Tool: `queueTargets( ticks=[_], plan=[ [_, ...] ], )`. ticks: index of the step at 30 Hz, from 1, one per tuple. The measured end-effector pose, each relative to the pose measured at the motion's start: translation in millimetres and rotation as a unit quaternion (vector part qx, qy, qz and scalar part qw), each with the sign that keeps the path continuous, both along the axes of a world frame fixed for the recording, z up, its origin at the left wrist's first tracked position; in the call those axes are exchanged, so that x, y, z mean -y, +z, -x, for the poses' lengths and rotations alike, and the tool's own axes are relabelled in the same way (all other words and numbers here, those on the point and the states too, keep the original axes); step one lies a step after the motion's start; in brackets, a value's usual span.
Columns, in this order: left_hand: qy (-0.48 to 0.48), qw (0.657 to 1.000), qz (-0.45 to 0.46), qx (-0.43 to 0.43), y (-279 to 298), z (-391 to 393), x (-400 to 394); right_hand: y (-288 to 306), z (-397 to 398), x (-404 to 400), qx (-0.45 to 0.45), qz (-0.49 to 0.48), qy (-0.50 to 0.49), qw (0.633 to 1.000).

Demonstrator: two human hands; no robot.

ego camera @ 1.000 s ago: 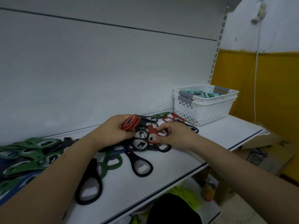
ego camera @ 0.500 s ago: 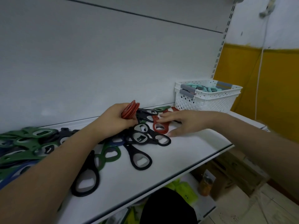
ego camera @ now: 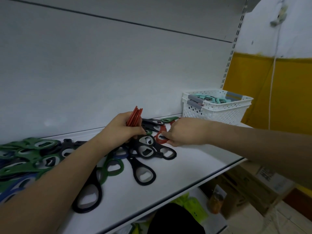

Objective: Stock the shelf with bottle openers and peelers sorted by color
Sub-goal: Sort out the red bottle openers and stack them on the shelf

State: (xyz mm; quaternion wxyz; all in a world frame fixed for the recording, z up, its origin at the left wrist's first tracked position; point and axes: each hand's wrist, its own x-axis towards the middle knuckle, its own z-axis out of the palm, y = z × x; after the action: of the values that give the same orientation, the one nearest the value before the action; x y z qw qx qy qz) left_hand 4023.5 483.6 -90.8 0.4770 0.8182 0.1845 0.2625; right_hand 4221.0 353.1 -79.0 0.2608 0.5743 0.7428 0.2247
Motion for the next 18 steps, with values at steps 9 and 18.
queueTargets(
  ticks=[9, 18],
  plan=[
    [0.011, 1.000, 0.028, 0.006, 0, 3, -4, 11, -10, 1, -0.238, -0.029, -0.046, 0.970],
    [0.002, 0.997, 0.073, 0.030, -1, 1, -4, 14, -7, -28, -0.381, 0.039, -0.223, 0.896]
  ],
)
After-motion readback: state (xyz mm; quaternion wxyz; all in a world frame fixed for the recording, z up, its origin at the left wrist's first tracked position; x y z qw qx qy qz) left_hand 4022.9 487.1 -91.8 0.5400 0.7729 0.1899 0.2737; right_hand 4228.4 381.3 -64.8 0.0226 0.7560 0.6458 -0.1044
